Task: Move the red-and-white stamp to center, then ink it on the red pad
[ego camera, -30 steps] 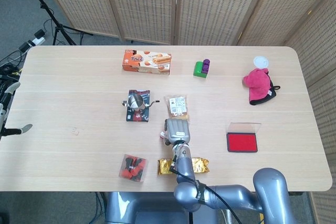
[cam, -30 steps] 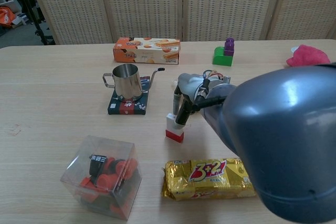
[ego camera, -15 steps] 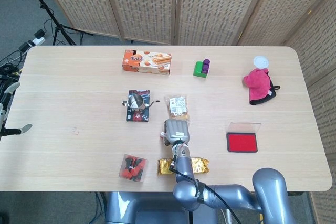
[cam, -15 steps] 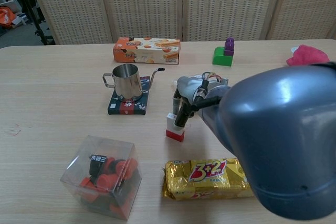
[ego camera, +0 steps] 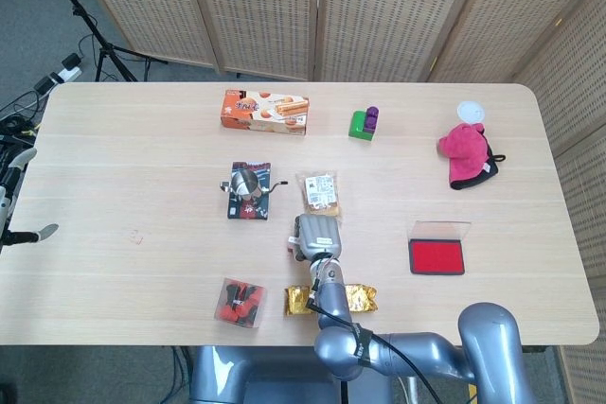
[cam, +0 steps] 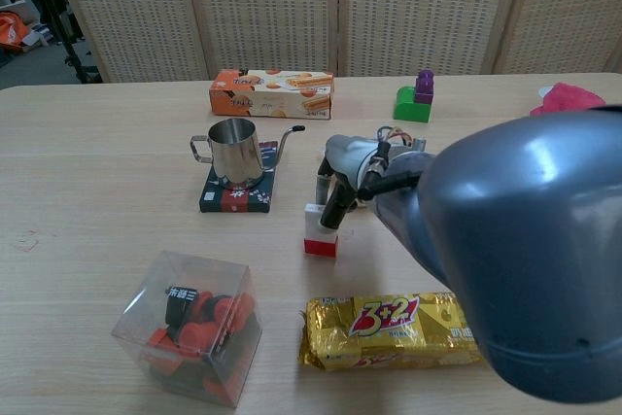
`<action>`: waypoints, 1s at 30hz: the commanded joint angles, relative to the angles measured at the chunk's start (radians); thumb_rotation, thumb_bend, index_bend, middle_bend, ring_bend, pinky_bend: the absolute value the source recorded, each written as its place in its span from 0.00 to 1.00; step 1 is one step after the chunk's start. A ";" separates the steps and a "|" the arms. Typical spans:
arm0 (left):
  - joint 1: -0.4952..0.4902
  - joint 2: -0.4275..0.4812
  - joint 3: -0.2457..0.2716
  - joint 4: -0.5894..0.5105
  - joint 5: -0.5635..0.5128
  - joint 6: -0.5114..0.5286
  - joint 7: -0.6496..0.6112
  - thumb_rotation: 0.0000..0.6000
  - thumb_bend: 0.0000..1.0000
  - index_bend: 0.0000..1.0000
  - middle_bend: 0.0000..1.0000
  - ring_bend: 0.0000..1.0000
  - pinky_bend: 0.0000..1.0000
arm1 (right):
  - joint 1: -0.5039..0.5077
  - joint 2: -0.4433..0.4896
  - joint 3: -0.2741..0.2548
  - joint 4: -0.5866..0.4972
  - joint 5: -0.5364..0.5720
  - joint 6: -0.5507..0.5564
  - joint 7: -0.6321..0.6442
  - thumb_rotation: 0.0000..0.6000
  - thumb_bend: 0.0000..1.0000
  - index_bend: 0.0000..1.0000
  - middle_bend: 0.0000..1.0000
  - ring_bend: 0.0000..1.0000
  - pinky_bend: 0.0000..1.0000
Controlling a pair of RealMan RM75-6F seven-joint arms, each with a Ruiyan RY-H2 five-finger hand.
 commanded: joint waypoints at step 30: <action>-0.015 -0.038 0.005 -0.025 -0.035 0.002 0.128 1.00 0.08 0.00 0.00 0.00 0.00 | -0.438 0.818 -0.226 -0.427 -0.433 -0.285 0.482 1.00 0.50 0.57 0.92 1.00 1.00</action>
